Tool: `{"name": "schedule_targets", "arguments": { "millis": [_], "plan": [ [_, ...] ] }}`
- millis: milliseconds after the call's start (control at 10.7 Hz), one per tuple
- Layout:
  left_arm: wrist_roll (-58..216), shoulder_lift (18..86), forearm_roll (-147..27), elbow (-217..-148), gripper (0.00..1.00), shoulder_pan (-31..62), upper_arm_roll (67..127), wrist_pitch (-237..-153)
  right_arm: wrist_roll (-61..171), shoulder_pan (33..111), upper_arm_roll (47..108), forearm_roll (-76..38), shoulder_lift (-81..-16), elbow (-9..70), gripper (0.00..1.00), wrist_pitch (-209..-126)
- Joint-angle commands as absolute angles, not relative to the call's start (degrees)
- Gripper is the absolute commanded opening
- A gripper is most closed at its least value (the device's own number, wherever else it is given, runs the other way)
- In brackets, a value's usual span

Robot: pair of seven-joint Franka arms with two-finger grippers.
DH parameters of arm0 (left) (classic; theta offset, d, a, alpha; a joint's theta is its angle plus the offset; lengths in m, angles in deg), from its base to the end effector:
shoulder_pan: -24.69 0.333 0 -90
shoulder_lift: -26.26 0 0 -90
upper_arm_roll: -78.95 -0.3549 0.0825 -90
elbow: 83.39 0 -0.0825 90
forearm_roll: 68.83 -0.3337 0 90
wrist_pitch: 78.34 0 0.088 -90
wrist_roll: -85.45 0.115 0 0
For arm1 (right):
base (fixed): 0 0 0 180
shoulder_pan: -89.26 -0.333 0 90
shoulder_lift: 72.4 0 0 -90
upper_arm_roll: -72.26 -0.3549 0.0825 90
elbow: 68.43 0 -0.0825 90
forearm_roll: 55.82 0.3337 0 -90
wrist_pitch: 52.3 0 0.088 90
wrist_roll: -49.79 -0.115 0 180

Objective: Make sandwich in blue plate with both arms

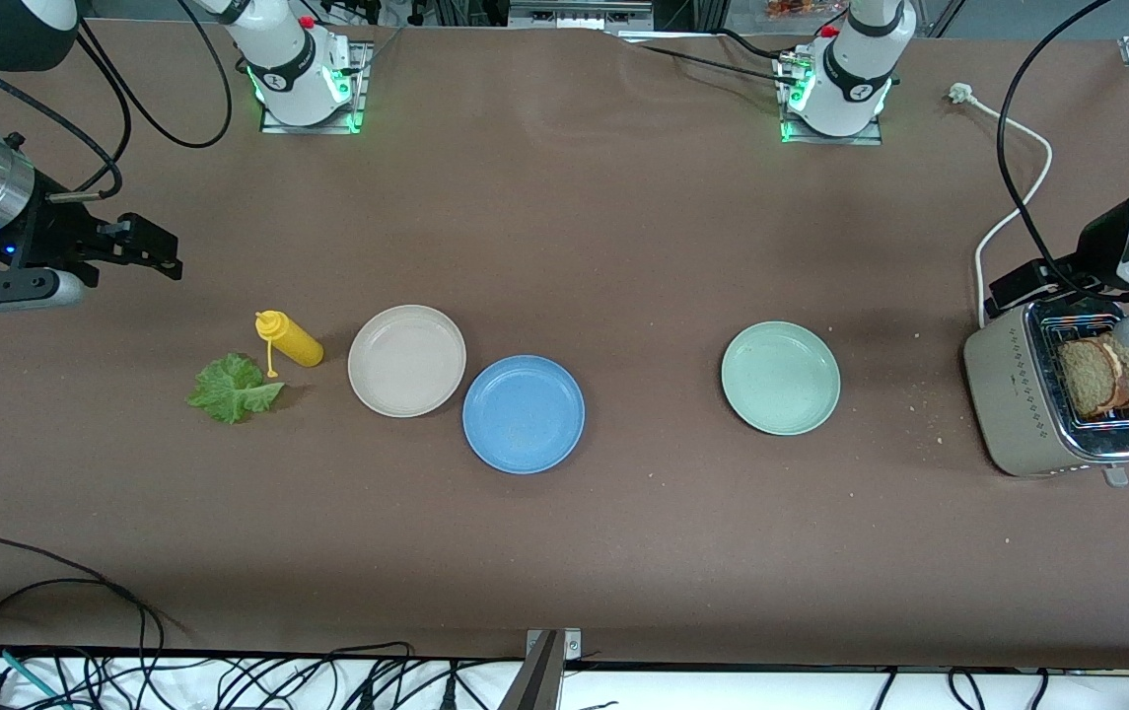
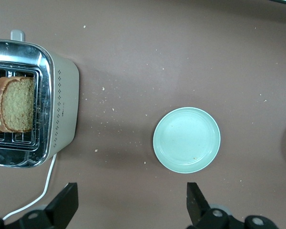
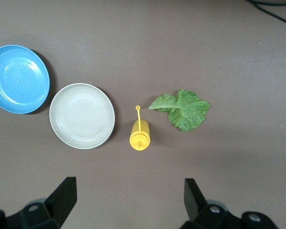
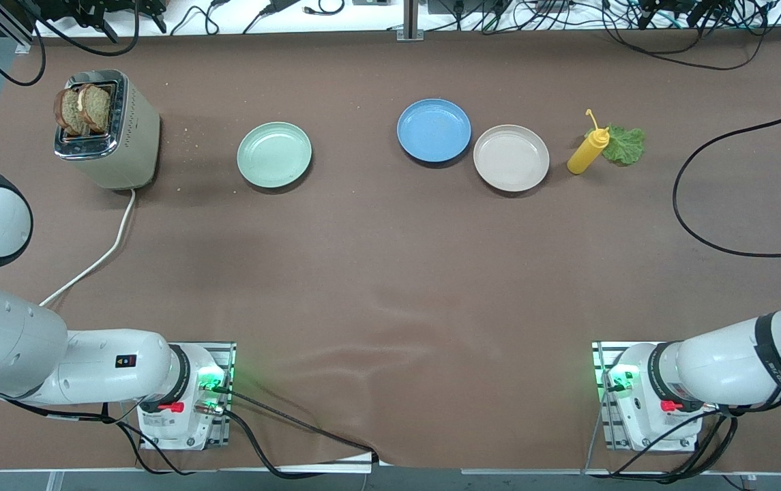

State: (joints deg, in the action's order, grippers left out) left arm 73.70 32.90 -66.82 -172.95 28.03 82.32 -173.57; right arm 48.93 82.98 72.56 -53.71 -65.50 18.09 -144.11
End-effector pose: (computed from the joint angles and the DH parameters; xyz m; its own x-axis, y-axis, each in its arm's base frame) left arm 0.5496 -0.0020 0.6057 0.9782 0.2064 -0.0249 0.2072 -0.9776 0.0374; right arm 0.5439 0.0613 0.6205 0.9957 0.0881 -0.0287 0.0870 -0.9956 -0.0357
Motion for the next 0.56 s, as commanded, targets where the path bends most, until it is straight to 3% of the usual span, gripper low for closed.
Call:
{"name": "schedule_targets", "arguments": {
  "millis": [0,468],
  "plan": [
    [73.7,32.9,-65.2,-171.9,1.00,27.9,82.4,-173.2,48.8,83.1,72.8,-52.7,-65.8,17.5,1.00,-143.7],
    [73.7,32.9,-65.2,-171.9,1.00,27.9,82.4,-173.2,48.8,83.0,72.7,-53.5,-65.8,17.5,1.00,-143.6]
  ]
}}
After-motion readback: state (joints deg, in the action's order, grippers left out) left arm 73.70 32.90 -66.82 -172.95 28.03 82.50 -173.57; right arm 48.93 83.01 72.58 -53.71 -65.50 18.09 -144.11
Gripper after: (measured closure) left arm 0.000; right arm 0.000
